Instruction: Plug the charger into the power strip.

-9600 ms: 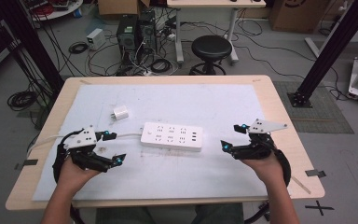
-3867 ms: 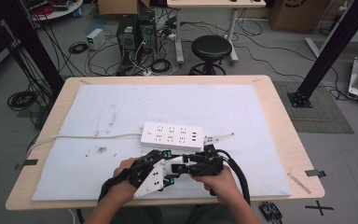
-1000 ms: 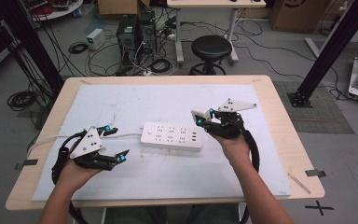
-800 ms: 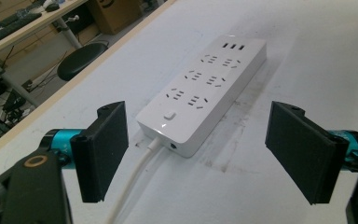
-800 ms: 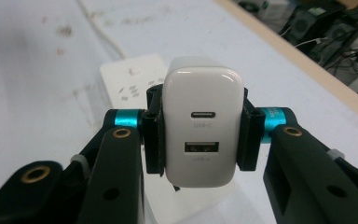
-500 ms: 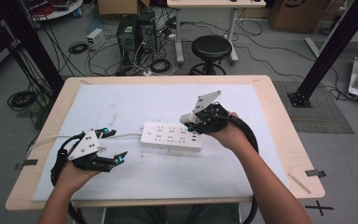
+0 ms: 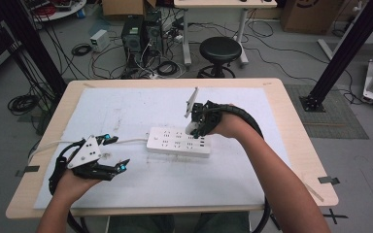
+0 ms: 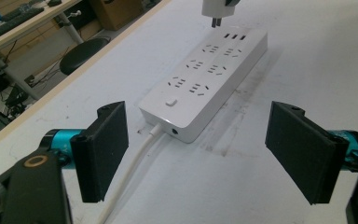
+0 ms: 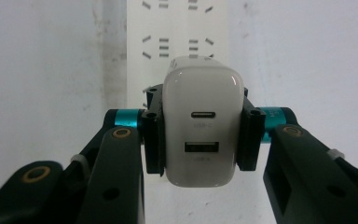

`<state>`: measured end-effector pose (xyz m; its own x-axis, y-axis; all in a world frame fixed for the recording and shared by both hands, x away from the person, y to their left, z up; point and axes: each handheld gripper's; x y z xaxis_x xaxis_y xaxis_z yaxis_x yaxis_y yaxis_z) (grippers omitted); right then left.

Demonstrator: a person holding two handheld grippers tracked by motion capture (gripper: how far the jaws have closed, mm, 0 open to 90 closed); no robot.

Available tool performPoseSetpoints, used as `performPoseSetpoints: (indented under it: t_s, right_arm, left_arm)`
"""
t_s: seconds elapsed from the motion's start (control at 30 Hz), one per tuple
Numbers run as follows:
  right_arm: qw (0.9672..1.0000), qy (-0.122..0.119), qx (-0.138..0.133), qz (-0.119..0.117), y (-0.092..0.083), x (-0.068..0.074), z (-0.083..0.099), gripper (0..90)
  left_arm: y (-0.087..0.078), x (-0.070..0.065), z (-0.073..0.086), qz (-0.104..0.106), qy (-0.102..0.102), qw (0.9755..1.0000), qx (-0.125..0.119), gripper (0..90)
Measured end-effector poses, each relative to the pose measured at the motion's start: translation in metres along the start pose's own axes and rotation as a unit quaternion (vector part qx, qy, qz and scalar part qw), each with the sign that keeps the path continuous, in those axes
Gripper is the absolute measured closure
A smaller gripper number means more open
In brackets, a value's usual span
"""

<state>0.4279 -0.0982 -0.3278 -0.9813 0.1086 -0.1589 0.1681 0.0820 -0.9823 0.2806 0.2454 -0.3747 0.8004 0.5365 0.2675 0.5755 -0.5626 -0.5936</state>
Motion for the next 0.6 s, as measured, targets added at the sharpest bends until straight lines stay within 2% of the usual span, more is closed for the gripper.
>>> performPoseSetpoints:
  t_s: [0.07,0.23,0.43,0.5,0.6]
  right_arm:
    - [0.9995,-0.015,0.027,-0.006,0.003,-0.005,-0.005,63.1]
    - [0.9974,-0.037,0.058,-0.022,0.011,-0.016,-0.019,63.1]
    - [0.9958,-0.044,0.074,-0.03,0.018,-0.02,-0.025,63.1]
    - [0.994,-0.054,0.088,-0.037,0.023,-0.021,-0.029,63.1]
    - [0.9931,-0.057,0.096,-0.036,0.027,-0.022,-0.032,63.1]
  left_arm:
    - [0.0,-0.001,0.001,0.001,-0.001,1.0,0.001,21.2]
    - [0.0,-0.001,0.004,-0.001,-0.004,1.0,0.003,21.2]
    - [0.0,0.001,0.008,-0.002,-0.008,1.0,0.005,21.2]
    - [0.0,0.002,0.01,-0.002,-0.011,0.9999,0.006,21.2]
    - [0.001,0.003,0.012,-0.001,-0.013,0.9999,0.006,21.2]
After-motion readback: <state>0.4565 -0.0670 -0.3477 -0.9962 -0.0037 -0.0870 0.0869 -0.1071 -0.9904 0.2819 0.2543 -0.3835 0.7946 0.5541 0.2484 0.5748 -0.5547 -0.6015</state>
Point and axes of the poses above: each handheld gripper's, and its own axes: y roughly forward along the jaws, z roughly out of its underside, x roughly to its left, and after that the axes turned 13 degrees about x, right-handed
